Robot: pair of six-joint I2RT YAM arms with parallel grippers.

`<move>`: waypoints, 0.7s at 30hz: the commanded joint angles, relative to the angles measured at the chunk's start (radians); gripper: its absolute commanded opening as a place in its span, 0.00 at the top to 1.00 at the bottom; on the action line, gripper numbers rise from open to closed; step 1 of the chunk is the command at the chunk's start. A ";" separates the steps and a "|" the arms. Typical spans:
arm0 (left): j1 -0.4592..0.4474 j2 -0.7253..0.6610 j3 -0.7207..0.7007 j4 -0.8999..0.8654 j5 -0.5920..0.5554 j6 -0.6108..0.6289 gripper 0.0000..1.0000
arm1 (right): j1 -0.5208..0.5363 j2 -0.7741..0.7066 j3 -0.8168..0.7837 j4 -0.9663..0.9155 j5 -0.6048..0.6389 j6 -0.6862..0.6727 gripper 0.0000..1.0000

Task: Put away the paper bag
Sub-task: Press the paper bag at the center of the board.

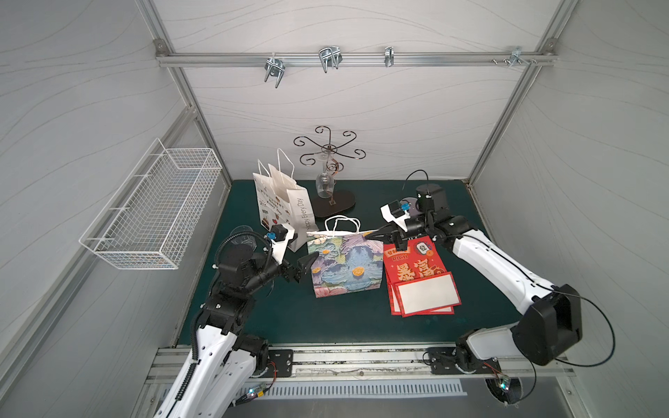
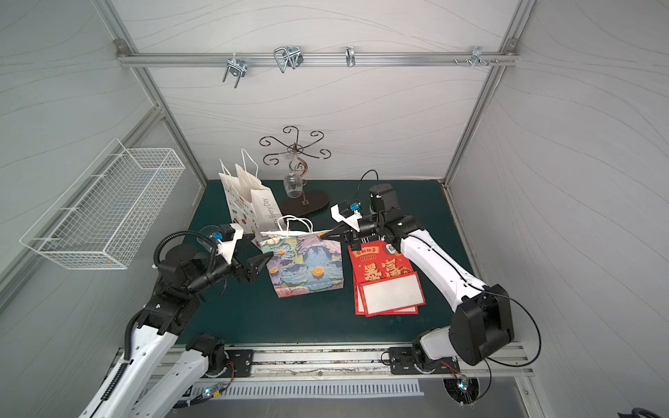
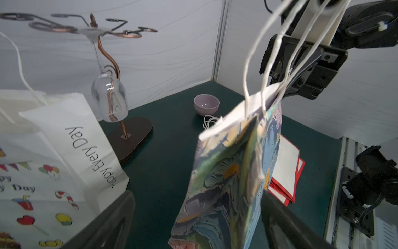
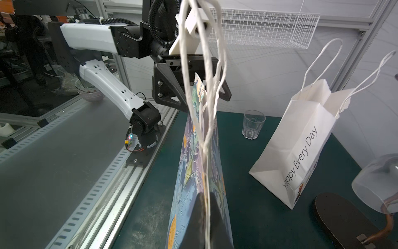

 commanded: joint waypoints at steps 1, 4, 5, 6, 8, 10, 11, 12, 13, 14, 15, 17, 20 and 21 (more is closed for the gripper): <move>0.001 0.074 0.110 0.038 0.149 0.026 0.06 | -0.026 -0.033 0.047 -0.211 -0.068 -0.084 1.00; 0.001 0.170 0.179 0.077 0.313 -0.013 0.06 | -0.045 -0.037 0.074 -0.256 -0.098 -0.089 1.00; 0.002 0.204 0.197 0.094 0.379 -0.027 0.08 | -0.051 -0.038 0.081 -0.264 -0.107 -0.086 1.00; 0.001 0.233 0.210 0.103 0.427 -0.032 0.10 | -0.054 -0.038 0.086 -0.266 -0.111 -0.082 1.00; 0.001 0.284 0.231 0.130 0.505 -0.053 0.17 | -0.062 -0.040 0.088 -0.252 -0.114 -0.058 1.00; 0.001 0.309 0.239 0.158 0.535 -0.064 0.31 | -0.070 -0.040 0.092 -0.248 -0.116 -0.042 1.00; 0.001 0.315 0.240 0.167 0.538 -0.065 0.39 | -0.074 -0.040 0.092 -0.244 -0.116 -0.032 1.00; 0.001 0.318 0.240 0.169 0.541 -0.062 0.46 | -0.078 -0.040 0.093 -0.242 -0.118 -0.025 1.00; 0.001 0.319 0.241 0.166 0.546 -0.056 0.53 | -0.082 -0.040 0.095 -0.238 -0.122 -0.017 1.00; 0.001 0.320 0.244 0.154 0.550 -0.047 0.58 | -0.084 -0.040 0.095 -0.232 -0.126 -0.007 1.00; 0.001 0.322 0.243 0.148 0.553 -0.039 0.63 | -0.088 -0.041 0.096 -0.228 -0.131 0.002 1.00; 0.001 0.323 0.246 0.153 0.556 -0.035 0.79 | -0.089 -0.035 0.102 -0.226 -0.141 0.016 1.00; 0.001 0.328 0.260 0.176 0.560 -0.050 1.00 | -0.091 -0.031 0.107 -0.233 -0.146 0.028 1.00; 0.000 0.329 0.265 0.182 0.560 -0.057 1.00 | -0.092 -0.032 0.106 -0.236 -0.148 0.032 1.00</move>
